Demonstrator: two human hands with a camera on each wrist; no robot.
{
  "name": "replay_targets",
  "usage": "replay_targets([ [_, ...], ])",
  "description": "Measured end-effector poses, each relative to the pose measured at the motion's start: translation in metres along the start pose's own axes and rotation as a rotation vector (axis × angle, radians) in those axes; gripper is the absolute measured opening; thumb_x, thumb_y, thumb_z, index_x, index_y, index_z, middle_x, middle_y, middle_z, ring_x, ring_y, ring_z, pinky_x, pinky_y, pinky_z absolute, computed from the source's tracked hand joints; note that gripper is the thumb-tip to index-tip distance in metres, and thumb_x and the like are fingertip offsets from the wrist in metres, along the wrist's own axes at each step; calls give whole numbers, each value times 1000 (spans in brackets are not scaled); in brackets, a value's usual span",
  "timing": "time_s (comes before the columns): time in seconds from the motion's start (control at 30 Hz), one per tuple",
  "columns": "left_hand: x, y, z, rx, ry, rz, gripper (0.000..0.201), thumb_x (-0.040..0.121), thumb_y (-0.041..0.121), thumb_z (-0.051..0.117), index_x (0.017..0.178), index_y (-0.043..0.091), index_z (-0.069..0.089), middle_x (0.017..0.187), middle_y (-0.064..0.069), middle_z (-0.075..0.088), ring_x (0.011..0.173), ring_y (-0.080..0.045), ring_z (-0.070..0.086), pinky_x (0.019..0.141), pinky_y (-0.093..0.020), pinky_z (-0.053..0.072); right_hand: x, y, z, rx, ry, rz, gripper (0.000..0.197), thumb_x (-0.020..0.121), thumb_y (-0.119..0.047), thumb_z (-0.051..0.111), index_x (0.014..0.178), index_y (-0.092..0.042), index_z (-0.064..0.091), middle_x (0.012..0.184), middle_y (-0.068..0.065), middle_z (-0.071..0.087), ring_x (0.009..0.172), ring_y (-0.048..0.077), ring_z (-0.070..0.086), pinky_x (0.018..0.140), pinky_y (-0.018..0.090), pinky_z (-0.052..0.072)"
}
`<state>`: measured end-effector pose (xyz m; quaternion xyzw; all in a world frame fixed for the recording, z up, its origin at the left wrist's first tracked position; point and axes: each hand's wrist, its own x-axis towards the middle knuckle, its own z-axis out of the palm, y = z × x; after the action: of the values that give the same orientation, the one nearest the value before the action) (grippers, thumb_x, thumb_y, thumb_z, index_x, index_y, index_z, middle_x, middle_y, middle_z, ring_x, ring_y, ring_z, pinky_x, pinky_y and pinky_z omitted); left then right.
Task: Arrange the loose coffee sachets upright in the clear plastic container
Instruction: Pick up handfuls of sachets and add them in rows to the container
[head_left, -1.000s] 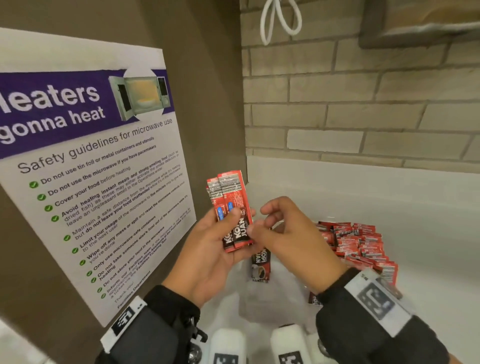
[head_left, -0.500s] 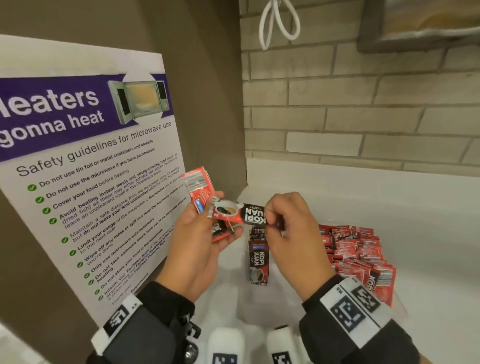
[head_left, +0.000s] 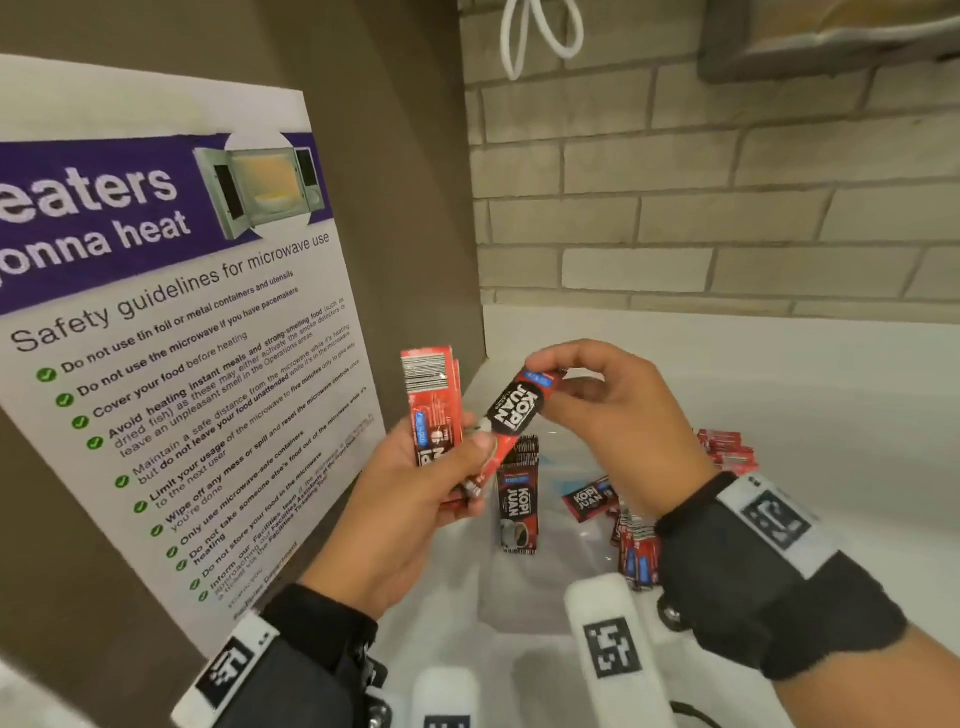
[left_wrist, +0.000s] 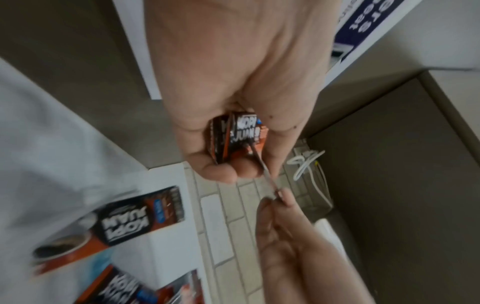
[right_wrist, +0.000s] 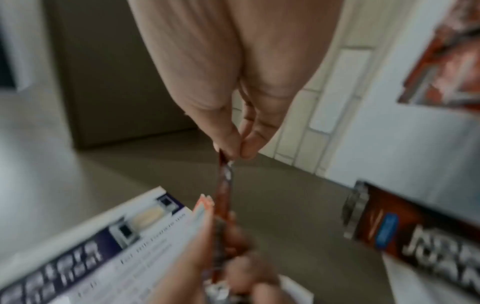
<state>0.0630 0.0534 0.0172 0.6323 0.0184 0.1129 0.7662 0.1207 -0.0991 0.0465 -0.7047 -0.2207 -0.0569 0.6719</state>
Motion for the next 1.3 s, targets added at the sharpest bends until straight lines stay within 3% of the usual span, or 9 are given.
replay_targets([
  [0.13,-4,-12,7,101,-49,31,20,76,17,70,92,15,59,69,5,66,59,-5,59,55,-21,51,-4,-2,1,372,-25,203,39,82,16,46,107,-8,64,91,9,64,81,19,61,85,37,51],
  [0.2,-3,-18,9,84,1,47,16,80,13,70,92,15,60,72,1,67,60,-7,60,55,-22,51,-5,1,1,393,-35,222,44,82,14,52,118,-11,54,93,9,59,83,21,60,85,39,51],
  [0.33,-6,-28,16,86,24,41,16,83,15,69,96,16,61,76,0,68,62,-7,61,54,-20,50,-17,15,10,160,-79,290,37,81,5,65,112,-10,53,96,13,65,79,19,64,70,29,57],
  [0.43,-6,-30,8,152,87,51,15,83,23,69,87,16,57,68,-1,59,56,-10,54,54,-23,48,-19,17,8,34,-42,253,29,81,1,66,103,-15,60,85,5,66,66,11,59,54,18,48],
  [0.53,-1,-32,-8,130,205,22,18,86,29,65,81,19,51,59,3,47,52,-9,45,53,-23,46,-13,22,1,-247,11,173,23,77,-4,71,97,-12,64,83,3,66,73,15,60,68,25,49],
  [0.73,-6,-52,-14,85,199,-124,18,86,19,68,82,19,51,58,3,39,47,-9,36,52,-25,38,-27,52,14,-698,-243,291,20,75,-14,76,91,-12,64,84,3,64,78,19,61,62,20,43],
  [0.9,-9,-65,-9,99,195,-163,16,85,13,69,91,16,55,58,0,42,48,-11,37,54,-26,39,-24,62,18,-784,-310,330,21,79,-16,73,96,-14,62,96,10,70,81,24,65,75,29,51],
  [1.07,-14,-75,-4,156,183,-155,20,83,10,71,90,16,54,59,0,46,52,-12,41,54,-26,42,-24,66,22,-792,-352,341,26,79,-22,72,97,-15,56,84,6,63,71,18,57,67,27,51],
  [1.3,-16,-77,-5,177,152,-187,19,82,9,71,91,18,57,61,2,51,52,-9,46,48,-18,43,-20,64,24,-858,-335,464,42,80,-28,72,106,-7,46,94,7,57,89,24,63,69,27,47],
])
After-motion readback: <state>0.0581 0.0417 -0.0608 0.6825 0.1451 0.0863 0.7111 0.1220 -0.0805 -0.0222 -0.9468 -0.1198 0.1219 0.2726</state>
